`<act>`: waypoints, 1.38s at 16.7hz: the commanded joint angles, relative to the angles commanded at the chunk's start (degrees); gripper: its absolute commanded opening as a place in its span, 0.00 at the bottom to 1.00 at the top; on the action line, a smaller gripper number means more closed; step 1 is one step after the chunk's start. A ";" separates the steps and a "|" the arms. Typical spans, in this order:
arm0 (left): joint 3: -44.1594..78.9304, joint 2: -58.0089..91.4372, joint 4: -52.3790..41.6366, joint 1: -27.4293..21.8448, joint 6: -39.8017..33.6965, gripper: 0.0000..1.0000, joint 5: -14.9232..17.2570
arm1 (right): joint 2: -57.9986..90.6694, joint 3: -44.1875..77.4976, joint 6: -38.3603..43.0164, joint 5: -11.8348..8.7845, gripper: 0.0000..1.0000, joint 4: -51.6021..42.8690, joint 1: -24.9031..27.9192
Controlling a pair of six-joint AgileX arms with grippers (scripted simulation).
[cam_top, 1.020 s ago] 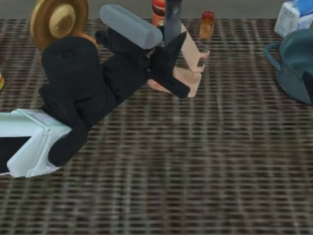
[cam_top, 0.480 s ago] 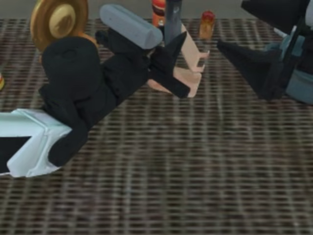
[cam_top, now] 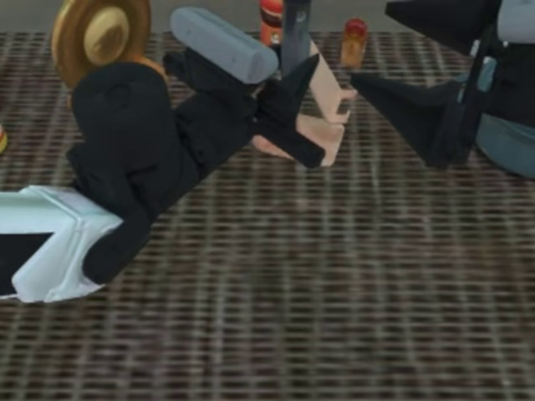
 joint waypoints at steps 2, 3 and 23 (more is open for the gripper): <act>0.00 0.00 0.00 0.00 0.00 0.00 0.00 | 0.80 0.91 -0.06 0.55 1.00 -0.05 0.74; 0.00 0.00 0.00 0.00 0.00 0.00 0.00 | 1.91 2.09 -0.12 1.36 1.00 -0.13 1.67; 0.00 0.00 0.00 0.00 0.00 0.00 0.00 | 15.75 16.58 -0.82 12.12 0.47 -1.40 12.30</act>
